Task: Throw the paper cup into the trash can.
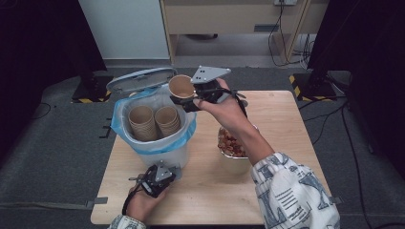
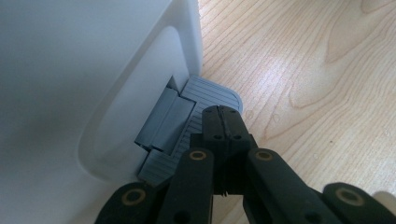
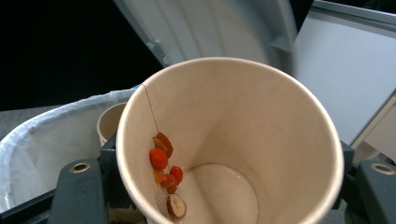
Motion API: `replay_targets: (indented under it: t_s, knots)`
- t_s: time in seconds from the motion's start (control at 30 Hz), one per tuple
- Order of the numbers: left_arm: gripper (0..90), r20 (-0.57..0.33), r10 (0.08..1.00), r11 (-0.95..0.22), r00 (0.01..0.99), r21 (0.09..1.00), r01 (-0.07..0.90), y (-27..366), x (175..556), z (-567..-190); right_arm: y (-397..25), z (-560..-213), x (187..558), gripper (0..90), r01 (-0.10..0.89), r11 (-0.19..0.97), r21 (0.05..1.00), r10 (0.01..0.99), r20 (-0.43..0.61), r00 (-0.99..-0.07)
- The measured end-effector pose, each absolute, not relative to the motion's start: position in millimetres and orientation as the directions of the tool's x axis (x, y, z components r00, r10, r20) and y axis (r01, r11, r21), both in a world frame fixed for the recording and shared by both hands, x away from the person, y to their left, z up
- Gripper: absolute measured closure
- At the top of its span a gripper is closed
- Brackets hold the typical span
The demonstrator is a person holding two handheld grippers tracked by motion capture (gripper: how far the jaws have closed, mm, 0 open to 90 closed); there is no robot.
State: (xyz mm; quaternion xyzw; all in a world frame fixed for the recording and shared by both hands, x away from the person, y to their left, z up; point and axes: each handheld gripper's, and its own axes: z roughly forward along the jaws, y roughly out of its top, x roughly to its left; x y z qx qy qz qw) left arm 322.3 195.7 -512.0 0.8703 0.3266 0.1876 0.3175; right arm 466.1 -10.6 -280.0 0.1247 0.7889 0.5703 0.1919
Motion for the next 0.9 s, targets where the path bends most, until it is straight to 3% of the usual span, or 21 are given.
replay_targets:
  t_s: [0.9]
  knots:
    - [89.9, 0.121, 0.687, -0.587, 0.717, 0.674, 0.449, 195, 322, -512, 24, -298, 451, 27.5, 0.048, 0.398, 0.916, 0.270, -0.067, -0.960]
